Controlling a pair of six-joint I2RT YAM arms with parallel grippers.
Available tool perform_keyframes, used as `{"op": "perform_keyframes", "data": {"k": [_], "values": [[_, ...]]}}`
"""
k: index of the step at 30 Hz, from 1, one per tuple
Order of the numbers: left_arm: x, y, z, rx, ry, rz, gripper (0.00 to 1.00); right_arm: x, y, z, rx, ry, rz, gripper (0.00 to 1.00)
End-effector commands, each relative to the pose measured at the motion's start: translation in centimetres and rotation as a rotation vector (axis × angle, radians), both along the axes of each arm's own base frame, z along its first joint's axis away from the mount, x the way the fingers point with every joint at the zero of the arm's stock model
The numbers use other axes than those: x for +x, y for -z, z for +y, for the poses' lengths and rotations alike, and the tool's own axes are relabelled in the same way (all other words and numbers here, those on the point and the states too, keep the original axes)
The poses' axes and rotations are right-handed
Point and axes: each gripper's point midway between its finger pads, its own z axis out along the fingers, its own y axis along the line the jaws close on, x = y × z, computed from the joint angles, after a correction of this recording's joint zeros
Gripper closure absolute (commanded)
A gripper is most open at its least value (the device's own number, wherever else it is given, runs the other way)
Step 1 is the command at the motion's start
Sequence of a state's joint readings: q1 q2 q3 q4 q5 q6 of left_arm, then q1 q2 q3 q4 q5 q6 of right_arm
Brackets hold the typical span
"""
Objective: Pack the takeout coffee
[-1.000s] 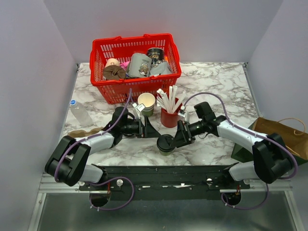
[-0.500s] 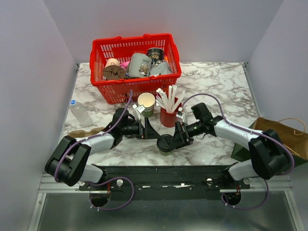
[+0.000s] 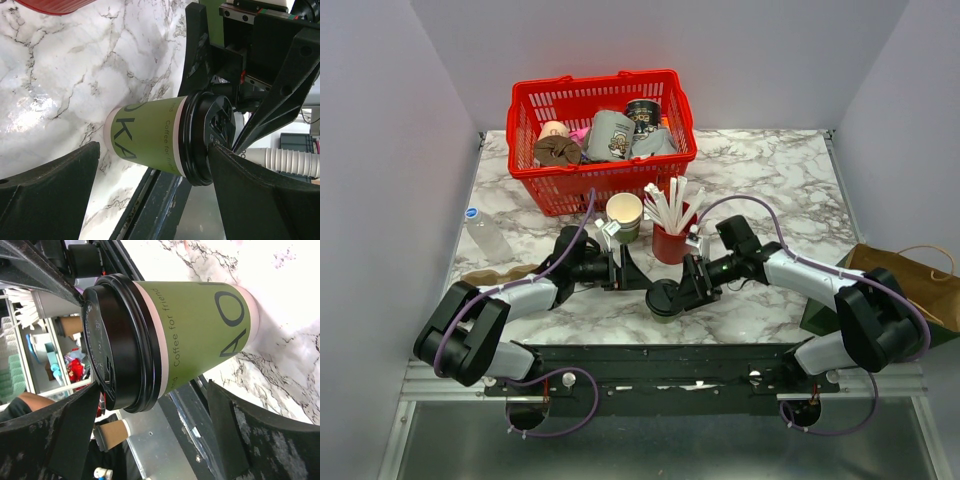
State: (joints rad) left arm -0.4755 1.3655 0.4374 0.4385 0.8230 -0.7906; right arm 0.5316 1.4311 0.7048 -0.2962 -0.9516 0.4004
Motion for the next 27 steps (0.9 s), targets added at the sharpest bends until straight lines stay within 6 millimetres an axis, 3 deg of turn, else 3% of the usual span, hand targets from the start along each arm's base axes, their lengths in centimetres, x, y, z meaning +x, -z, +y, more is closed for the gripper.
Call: {"op": "perform_keyframes", "data": {"k": [1, 18, 21, 27], "values": [[-0.2, 0.8, 0.1, 0.022, 0.0, -0.014, 0.04, 0.1, 1.5, -0.2, -0.034, 0.005, -0.026, 0.07], [0.1, 2.2, 0.6, 0.067, -0.036, 0.004, 0.04, 0.2, 3.7, -0.5, -0.055, 0.029, -0.033, 0.12], [0.4, 2.2, 0.5, 0.066, -0.043, 0.002, 0.04, -0.6, 3.6, -0.3, -0.005, 0.018, 0.02, 0.14], [0.5, 1.6, 0.3, 0.053, -0.036, -0.003, 0.05, -0.2, 2.8, 0.3, 0.055, 0.012, -0.016, 0.13]]}}
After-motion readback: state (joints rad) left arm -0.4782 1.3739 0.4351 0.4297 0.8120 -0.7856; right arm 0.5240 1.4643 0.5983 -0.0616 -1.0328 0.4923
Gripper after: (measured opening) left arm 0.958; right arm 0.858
